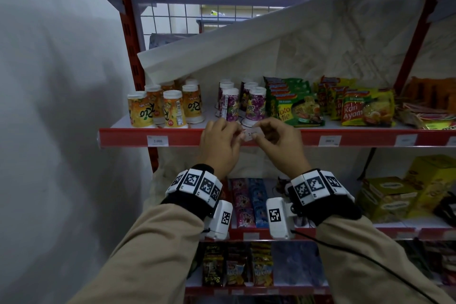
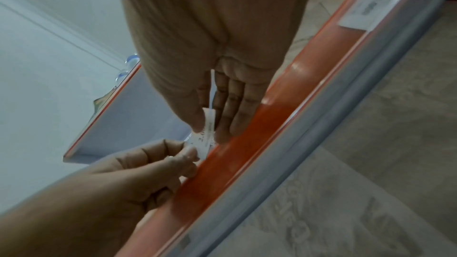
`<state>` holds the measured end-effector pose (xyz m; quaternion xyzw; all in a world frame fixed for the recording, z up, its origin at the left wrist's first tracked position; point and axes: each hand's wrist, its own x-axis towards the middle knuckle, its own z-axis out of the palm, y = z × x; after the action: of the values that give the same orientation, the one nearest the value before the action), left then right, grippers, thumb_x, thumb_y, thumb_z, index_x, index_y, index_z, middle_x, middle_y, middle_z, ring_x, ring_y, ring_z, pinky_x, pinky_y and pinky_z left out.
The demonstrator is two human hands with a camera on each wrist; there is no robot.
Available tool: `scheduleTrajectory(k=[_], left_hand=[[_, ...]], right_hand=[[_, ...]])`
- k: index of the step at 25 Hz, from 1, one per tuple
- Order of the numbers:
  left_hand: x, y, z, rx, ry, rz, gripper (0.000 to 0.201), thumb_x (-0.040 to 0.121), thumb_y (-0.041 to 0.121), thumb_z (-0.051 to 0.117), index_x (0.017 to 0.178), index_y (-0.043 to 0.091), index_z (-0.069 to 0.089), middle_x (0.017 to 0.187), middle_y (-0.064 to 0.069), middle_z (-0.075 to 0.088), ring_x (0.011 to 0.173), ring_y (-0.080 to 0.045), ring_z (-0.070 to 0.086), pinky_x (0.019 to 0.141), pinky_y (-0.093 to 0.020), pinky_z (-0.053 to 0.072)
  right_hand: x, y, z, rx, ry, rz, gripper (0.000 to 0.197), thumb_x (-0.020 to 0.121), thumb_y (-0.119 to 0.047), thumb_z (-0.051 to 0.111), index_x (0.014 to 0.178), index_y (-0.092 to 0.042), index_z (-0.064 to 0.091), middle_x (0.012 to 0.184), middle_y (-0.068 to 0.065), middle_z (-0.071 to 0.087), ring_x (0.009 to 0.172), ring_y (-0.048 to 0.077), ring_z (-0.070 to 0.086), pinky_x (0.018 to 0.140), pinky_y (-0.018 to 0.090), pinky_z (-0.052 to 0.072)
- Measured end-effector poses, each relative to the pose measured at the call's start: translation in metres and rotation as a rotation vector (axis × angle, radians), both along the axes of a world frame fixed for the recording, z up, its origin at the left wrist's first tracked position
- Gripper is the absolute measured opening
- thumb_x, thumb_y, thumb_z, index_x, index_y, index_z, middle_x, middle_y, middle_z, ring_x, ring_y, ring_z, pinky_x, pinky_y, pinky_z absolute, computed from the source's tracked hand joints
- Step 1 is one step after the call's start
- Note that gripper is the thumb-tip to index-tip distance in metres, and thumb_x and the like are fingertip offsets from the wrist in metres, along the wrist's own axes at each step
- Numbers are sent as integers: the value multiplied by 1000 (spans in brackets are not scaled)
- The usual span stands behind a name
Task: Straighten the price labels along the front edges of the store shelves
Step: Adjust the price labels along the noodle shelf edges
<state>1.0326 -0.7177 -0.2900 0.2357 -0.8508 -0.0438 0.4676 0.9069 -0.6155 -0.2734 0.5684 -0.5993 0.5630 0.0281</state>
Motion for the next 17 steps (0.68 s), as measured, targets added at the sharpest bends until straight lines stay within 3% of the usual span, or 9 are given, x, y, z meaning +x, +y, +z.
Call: scheduleTrajectory(k=[3, 5, 9, 11, 17], left_hand=[[2, -1, 0, -5, -16, -12, 10, 90, 22, 59, 93, 13, 61, 90, -5, 54, 87, -24, 45, 74, -33, 35], [4, 0, 1, 10, -26, -18, 9, 88, 21, 58, 96, 16, 58, 93, -1, 54, 90, -21, 45, 77, -34, 37], [6, 5, 2, 51, 11, -36, 25, 86, 20, 60, 111, 17, 57, 86, 9, 49, 90, -18, 45, 80, -34, 37], [6, 7, 2, 21, -1, -33, 30, 86, 22, 61, 116, 17, 57, 87, 4, 52, 90, -20, 46, 79, -35, 37], [3, 4, 1, -69, -74, 68, 12, 86, 24, 65, 94, 16, 66, 84, -6, 49, 83, -26, 46, 69, -31, 34]], right_hand=[[-7, 3, 4, -27, 171, -137, 8, 88, -15, 64, 93, -14, 70, 84, 0, 68, 77, 11, 62, 69, 26, 50], [-12, 4, 7, -81, 153, -196, 7, 88, -15, 63, 91, -17, 69, 83, -1, 68, 79, 13, 61, 70, 30, 52], [-17, -1, 5, -36, 183, -196, 9, 87, -11, 62, 88, -18, 67, 83, -3, 66, 84, 19, 59, 74, 38, 52], [-17, -5, 1, 37, 257, -193, 10, 86, -11, 63, 87, -19, 66, 85, -3, 63, 86, 19, 56, 75, 40, 50], [-19, -6, -3, 104, 403, -213, 6, 84, -17, 62, 89, -21, 63, 80, -8, 48, 86, 21, 48, 72, 33, 39]])
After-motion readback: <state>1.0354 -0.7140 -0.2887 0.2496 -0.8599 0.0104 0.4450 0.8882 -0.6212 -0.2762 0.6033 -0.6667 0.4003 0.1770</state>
